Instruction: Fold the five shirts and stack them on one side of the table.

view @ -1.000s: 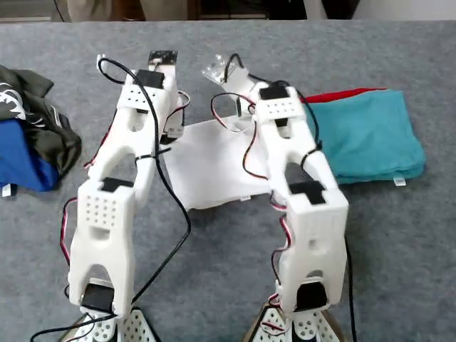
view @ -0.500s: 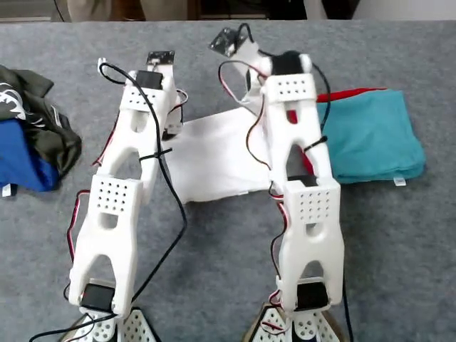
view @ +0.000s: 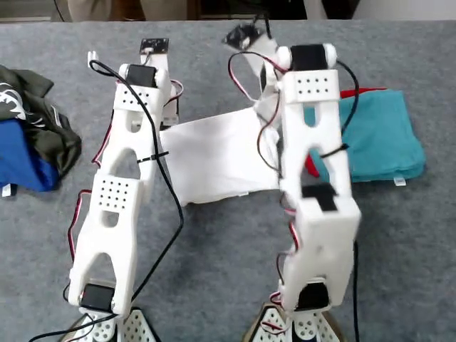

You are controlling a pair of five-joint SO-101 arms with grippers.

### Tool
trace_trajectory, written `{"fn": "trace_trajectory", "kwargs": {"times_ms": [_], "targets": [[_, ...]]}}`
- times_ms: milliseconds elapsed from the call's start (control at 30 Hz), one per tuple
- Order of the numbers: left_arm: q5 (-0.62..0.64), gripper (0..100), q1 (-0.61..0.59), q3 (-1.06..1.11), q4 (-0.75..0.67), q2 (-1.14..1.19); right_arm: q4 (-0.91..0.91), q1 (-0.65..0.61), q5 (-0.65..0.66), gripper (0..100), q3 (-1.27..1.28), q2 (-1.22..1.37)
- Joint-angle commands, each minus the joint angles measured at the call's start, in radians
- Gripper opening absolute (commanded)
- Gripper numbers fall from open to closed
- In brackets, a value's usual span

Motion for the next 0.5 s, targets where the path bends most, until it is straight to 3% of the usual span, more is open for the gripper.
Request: {"fn": "trace_trajectory", "kwargs": {"times_ms": [0,200,467], "targets": [[-0.005,2,-0.011,-0.031,0.011,-0.001,-0.161,-0.018,-0.008,0.2,0.397,-0.232],[-0.031,2,-0.008,0.023,0.012,0.004,-0.417,-0.018,-0.014,0.2,0.811,-0.360],[-0.031,2,-0.008,0.092,0.008,0.012,-0.614,0.065,-0.014,0.2,0.960,-0.220]]}}
